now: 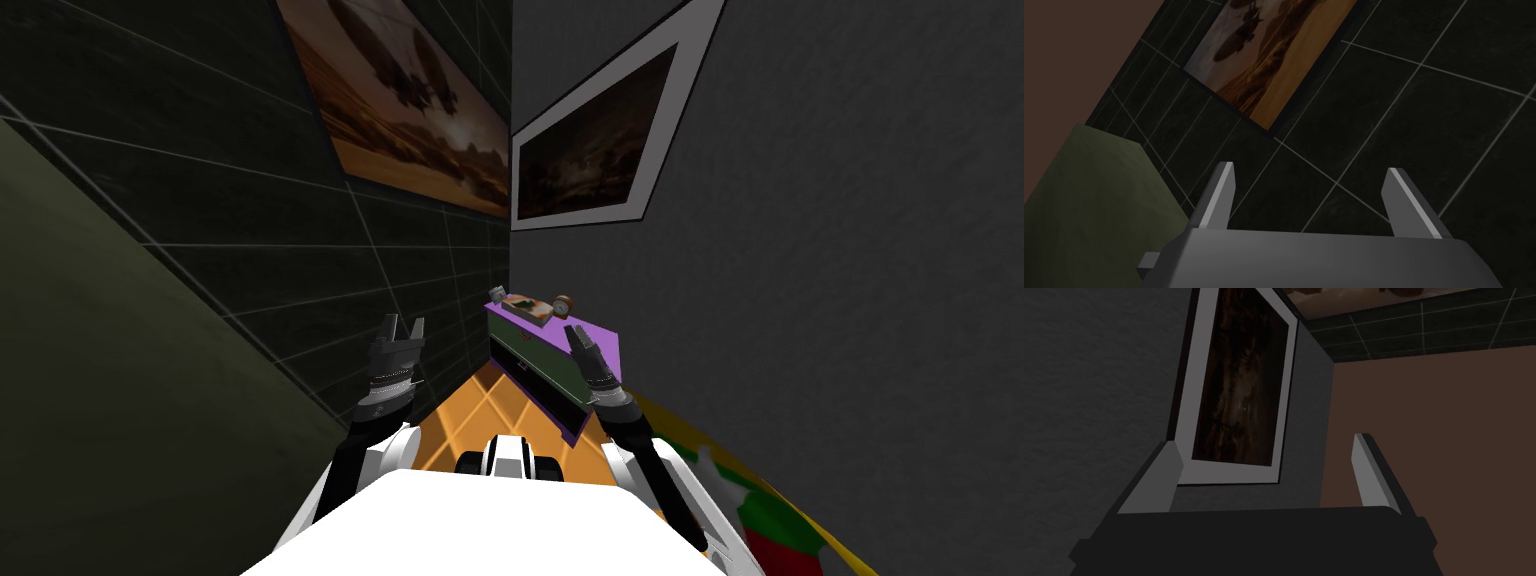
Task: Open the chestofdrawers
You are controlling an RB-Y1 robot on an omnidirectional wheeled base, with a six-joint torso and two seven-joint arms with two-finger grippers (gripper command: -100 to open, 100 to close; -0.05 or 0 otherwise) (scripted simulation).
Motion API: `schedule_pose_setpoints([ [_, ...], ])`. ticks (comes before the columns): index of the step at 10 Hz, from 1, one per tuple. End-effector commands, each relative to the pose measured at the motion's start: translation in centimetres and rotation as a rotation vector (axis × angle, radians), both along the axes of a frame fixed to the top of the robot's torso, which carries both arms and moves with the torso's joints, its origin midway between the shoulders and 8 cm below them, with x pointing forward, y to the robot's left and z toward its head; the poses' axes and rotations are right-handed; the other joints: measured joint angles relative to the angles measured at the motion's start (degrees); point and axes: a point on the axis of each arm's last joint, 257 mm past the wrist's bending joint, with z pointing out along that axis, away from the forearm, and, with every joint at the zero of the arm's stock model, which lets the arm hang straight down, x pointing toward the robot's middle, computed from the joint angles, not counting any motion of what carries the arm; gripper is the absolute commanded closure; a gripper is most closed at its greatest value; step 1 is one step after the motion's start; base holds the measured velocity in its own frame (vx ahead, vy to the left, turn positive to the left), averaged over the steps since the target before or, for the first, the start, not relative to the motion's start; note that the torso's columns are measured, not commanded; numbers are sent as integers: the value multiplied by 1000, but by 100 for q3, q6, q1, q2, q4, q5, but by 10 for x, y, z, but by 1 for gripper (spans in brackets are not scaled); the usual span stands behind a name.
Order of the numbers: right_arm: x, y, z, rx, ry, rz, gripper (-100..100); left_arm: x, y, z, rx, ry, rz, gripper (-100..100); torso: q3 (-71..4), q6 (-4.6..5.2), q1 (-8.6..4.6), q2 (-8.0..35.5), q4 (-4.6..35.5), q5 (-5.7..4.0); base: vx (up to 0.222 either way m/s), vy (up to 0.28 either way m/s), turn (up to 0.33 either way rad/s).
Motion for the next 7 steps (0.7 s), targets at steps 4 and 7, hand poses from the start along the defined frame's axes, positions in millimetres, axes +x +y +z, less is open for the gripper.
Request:
schedule_pose_setpoints([
  [4, 18, 26, -38, -242, 35, -56, -100, 0, 0, 0, 0, 0, 0, 0, 0, 0, 0, 0, 0, 0, 31, 11, 47],
  [7, 22, 34, -51, -334, 38, -79, -100, 0, 0, 0, 0, 0, 0, 0, 0, -1, -1, 0, 0, 0, 30, 4, 35],
])
